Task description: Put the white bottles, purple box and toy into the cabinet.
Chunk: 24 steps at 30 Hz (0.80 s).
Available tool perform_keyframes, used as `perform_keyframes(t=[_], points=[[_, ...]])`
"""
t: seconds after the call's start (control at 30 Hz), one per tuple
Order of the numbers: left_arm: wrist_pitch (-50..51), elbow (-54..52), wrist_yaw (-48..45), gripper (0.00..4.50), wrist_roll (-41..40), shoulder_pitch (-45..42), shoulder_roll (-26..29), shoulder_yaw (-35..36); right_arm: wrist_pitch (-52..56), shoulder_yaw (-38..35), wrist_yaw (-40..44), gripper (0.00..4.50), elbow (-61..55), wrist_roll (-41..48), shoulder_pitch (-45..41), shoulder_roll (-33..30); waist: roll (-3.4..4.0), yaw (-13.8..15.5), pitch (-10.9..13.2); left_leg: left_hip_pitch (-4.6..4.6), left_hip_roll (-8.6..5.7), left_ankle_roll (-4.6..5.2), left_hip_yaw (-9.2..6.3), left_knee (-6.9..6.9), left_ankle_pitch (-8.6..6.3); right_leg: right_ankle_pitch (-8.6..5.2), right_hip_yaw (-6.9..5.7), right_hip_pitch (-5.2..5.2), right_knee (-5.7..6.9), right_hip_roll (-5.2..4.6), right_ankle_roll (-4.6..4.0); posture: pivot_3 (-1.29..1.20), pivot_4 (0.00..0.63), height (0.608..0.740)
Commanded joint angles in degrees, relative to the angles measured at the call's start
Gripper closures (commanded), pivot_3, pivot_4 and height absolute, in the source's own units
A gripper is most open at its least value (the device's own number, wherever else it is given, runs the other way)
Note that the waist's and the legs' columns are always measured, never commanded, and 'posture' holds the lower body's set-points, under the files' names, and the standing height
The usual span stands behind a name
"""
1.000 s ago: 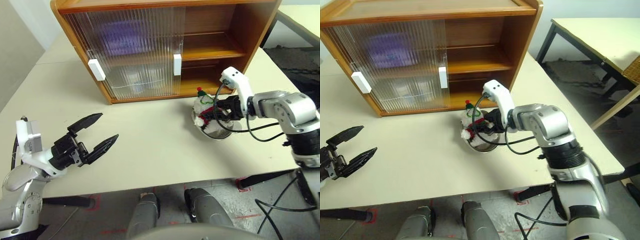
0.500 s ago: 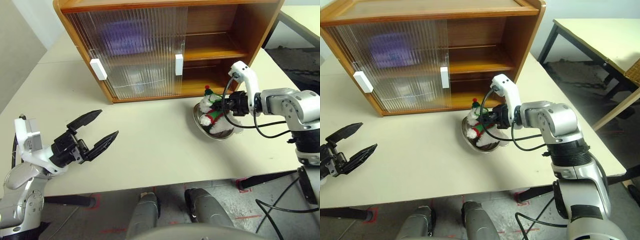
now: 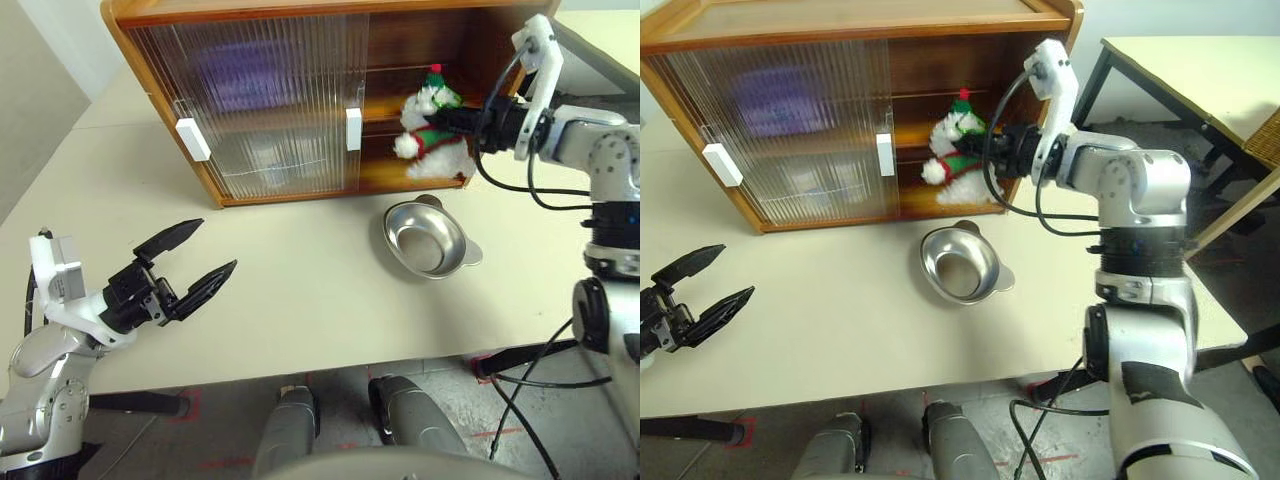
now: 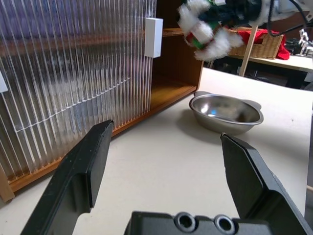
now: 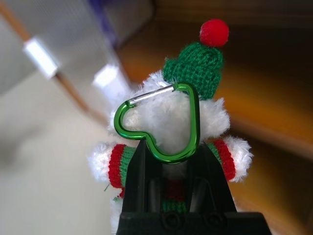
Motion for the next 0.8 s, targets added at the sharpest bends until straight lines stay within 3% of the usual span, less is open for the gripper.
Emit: perform_keyframes(t=[0.03,0.27,0.53,0.8], points=[[-0.39,0.92,-0.12,0.0,0.56,0.11,0.26,0.29,-8.2,-1.24,-1.94,4.2,3.86,-2.25,-2.65,1.75,0.0,0.01,0.0,0.0,0.01,0.0,0.0,0.0,0.0,0.0,0.0,-0.01,0.0,0.0,-0.01,-0.11,0.098,0.74],[-0.57,0.76,0.27,0.0,0.88,0.29,0.07,-0.05,-22.15,-2.79,-5.09,4.2,13.82,-4.91,-7.18,6.55,0.01,0.03,0.0,-0.02,0.05,0.0,-0.01,0.01,0.0,0.05,-0.01,-0.02,0.0,-0.01,-0.08,-0.1,0.096,0.74],[-0.45,0.32,0.37,0.0,0.44,1.43,0.36,0.79,-39.39,-2.23,-7.4,4.2,25.99,-10.87,-10.35,6.78,0.01,0.14,-0.01,-0.03,0.14,0.01,-0.01,0.03,0.0,0.17,-0.03,-0.04,0.01,0.0,-0.18,-0.09,0.093,0.74],[-0.31,0.32,0.42,0.0,0.28,1.32,1.11,1.11,-47.67,-2.18,-8.83,4.21,33.57,-13.25,-12.5,8.56,0.02,0.19,-0.02,-0.04,0.21,0.01,-0.01,0.01,0.0,0.2,-0.08,-0.09,0.04,0.02,-0.24,-0.09,0.09,0.74]])
